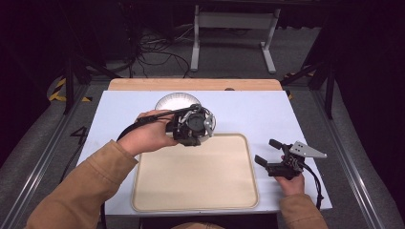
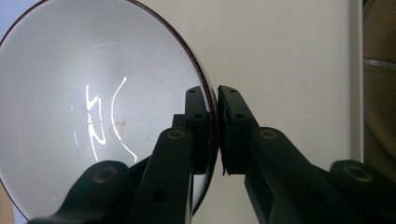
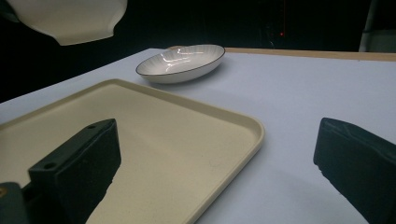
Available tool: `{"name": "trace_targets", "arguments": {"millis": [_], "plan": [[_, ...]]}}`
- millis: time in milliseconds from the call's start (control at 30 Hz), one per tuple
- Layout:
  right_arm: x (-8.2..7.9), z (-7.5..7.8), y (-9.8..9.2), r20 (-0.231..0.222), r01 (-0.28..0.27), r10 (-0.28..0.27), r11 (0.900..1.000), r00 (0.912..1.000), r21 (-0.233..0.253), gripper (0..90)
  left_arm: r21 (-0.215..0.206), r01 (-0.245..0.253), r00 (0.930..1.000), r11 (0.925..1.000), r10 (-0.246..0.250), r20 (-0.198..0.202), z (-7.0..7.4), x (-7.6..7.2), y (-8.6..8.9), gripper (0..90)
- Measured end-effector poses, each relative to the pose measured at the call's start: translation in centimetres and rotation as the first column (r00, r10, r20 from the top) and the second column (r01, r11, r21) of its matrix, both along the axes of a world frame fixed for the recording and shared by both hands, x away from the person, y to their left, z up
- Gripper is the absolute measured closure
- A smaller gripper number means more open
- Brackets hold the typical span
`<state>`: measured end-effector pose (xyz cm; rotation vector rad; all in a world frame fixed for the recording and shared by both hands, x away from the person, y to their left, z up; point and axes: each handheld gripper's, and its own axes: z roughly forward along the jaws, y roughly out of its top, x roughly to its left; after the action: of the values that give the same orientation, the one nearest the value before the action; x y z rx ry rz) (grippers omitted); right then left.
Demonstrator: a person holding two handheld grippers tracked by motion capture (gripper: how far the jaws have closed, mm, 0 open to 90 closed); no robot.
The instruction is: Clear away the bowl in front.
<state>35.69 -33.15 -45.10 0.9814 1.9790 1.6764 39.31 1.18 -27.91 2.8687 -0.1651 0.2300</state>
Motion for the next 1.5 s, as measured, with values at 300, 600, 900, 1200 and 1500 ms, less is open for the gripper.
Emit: {"name": "trace_targets", "arguments": {"millis": [300, 600, 900, 1200, 1500], "plan": [[0.0, 0.0, 0.0, -0.001, -0.002, 0.002, 1.000, 1.0000, 0.001, 1.0, 0.015, 0.044, 0.9990, 0.9989, -0.044, 0.013, -0.1, -1.9, -0.5, 83.8], [0.0, 0.0, 0.0, -0.003, -0.003, 0.003, 1.000, 1.0000, 0.000, 1.0, 0.035, 0.094, 0.9952, 0.9950, -0.095, 0.024, -0.5, -3.7, -0.8, 83.7], [0.0, 0.0, 0.0, -0.003, -0.005, 0.005, 1.000, 1.0000, 0.001, 1.0, 0.047, 0.136, 0.9898, 0.9896, -0.138, 0.035, -1.4, -4.8, -1.2, 83.7], [0.0, 0.0, 0.0, -0.003, -0.007, 0.007, 1.000, 1.0000, 0.000, 1.0, 0.068, 0.146, 0.9876, 0.9870, -0.149, 0.049, -2.4, -5.3, -1.6, 83.7], [0.0, 0.0, 0.0, -0.004, -0.008, 0.008, 1.000, 1.0000, 0.000, 1.0, 0.077, 0.142, 0.9895, 0.9868, -0.144, 0.014, -4.0, -5.1, -1.7, 83.7]]}}
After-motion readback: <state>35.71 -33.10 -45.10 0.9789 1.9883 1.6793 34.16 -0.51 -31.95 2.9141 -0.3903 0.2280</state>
